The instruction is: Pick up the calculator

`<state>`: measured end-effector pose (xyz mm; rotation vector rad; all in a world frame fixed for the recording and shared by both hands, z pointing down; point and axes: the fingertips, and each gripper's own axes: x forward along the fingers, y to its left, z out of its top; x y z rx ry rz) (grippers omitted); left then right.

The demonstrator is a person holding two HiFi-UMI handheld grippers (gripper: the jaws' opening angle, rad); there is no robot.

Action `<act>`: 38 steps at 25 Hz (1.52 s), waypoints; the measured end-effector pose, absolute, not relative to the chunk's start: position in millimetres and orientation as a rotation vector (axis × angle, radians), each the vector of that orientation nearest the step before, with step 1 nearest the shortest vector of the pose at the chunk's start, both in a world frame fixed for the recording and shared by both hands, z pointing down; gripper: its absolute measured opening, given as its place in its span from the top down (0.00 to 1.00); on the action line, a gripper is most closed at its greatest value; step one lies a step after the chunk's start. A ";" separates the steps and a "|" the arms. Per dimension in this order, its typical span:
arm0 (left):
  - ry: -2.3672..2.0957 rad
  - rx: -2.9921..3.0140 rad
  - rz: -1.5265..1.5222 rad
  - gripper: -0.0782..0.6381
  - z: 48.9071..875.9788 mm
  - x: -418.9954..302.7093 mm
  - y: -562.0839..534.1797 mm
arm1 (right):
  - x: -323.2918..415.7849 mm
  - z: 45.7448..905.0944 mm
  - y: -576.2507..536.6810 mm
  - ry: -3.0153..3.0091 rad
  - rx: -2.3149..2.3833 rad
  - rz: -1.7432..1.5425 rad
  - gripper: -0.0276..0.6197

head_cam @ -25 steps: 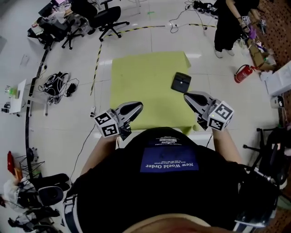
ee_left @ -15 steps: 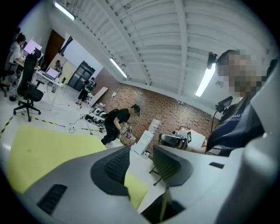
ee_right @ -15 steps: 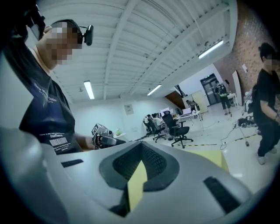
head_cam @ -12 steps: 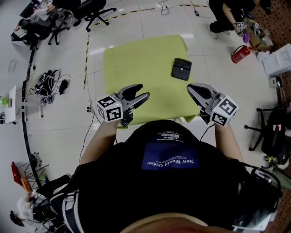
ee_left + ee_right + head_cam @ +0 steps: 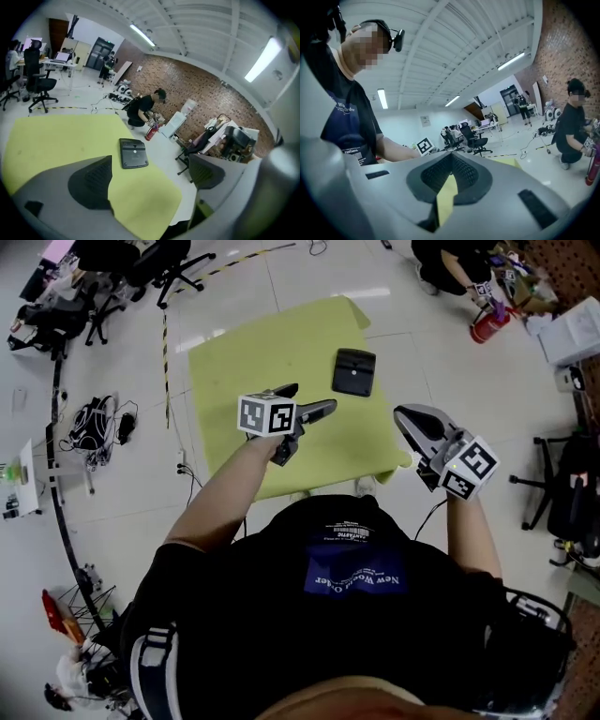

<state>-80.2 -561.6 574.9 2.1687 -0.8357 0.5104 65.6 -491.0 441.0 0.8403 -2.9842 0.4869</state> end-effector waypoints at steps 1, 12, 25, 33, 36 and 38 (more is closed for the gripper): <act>-0.860 2.127 0.543 0.20 587.7 -73.0 -570.7 | 74.1 444.1 -492.8 -2.985 0.850 0.492 0.98; -1.014 1.835 0.892 0.12 709.2 -2.0 -647.5 | 157.9 485.2 -512.9 -2.984 0.909 0.587 0.98; -1.172 1.631 1.065 0.10 767.1 9.2 -682.5 | 210.0 514.6 -529.3 -2.991 0.970 0.689 0.98; -1.201 1.623 1.073 0.08 768.7 9.8 -681.6 | 208.0 517.3 -533.3 -3.008 0.945 0.726 0.98; -1.220 1.631 1.072 0.07 769.2 9.7 -681.9 | 205.9 518.9 -533.8 -3.006 0.940 0.739 0.98; -1.221 1.634 1.069 0.07 769.2 8.4 -682.3 | 206.3 519.7 -533.9 -3.007 0.940 0.748 0.98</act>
